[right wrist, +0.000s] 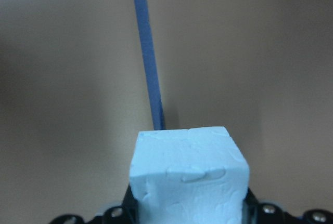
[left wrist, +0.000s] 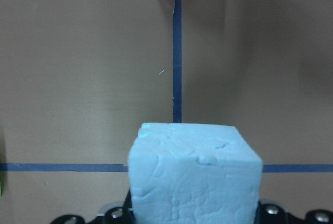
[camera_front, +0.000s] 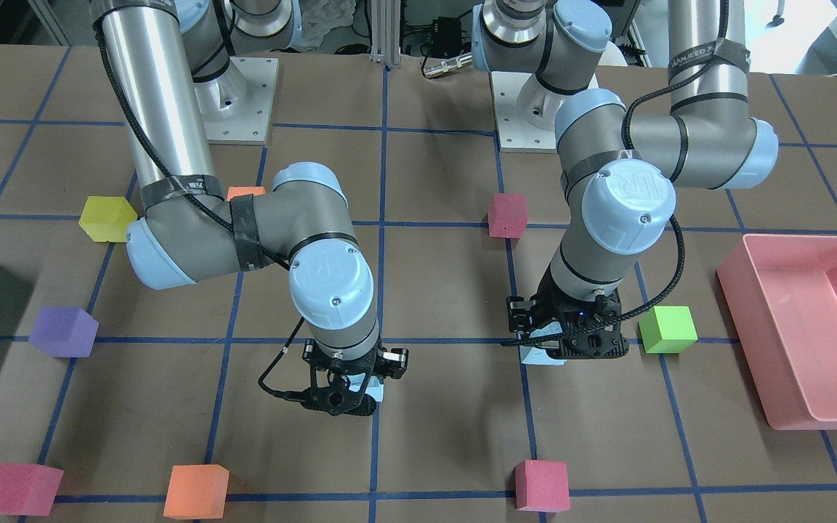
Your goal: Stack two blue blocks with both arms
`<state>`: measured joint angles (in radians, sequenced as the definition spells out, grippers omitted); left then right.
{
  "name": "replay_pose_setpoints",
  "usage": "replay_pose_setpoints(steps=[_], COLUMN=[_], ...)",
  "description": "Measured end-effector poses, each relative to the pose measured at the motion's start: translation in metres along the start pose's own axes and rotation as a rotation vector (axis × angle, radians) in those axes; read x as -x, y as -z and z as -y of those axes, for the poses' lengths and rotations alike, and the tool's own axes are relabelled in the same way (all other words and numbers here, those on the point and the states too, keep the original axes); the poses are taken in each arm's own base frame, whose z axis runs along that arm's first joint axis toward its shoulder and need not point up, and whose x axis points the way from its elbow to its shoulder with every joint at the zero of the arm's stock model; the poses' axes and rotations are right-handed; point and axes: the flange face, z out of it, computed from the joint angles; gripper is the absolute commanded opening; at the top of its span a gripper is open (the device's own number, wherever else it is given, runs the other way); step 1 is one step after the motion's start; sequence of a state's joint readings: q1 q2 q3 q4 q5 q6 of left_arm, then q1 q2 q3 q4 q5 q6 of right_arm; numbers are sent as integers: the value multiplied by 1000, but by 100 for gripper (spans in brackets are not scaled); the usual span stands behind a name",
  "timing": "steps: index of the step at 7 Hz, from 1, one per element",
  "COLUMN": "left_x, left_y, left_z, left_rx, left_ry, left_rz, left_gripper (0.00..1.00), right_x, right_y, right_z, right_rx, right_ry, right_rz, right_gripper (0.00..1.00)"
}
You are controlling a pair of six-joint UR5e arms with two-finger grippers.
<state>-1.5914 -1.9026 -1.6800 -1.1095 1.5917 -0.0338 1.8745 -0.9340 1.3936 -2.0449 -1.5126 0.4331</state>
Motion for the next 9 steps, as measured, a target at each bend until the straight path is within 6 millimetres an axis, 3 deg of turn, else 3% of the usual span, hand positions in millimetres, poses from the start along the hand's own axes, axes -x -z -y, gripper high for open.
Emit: replay_pose_setpoints(steps=[1, 3, 4, 6, 9], left_x=[0, 0, 0, 0, -3], left_y=[-1, -4, -7, -7, -1], left_z=[0, 2, 4, 8, 18], left_rx=[2, 4, 6, 3, -14], left_ry=[0, 0, 0, 1, 12], left_rz=[0, 1, 1, -2, -13], left_gripper=[15, 15, 15, 15, 15], right_x=[7, 10, 9, 8, 8], right_y=[-5, -16, -21, -26, -22], right_z=[-4, -8, -9, -11, -10], right_rx=[4, 19, 27, 35, 30], right_ry=[11, 17, 16, 16, 24], right_rz=[-2, -9, -14, -17, -15], right_gripper=[17, 61, 70, 98, 100])
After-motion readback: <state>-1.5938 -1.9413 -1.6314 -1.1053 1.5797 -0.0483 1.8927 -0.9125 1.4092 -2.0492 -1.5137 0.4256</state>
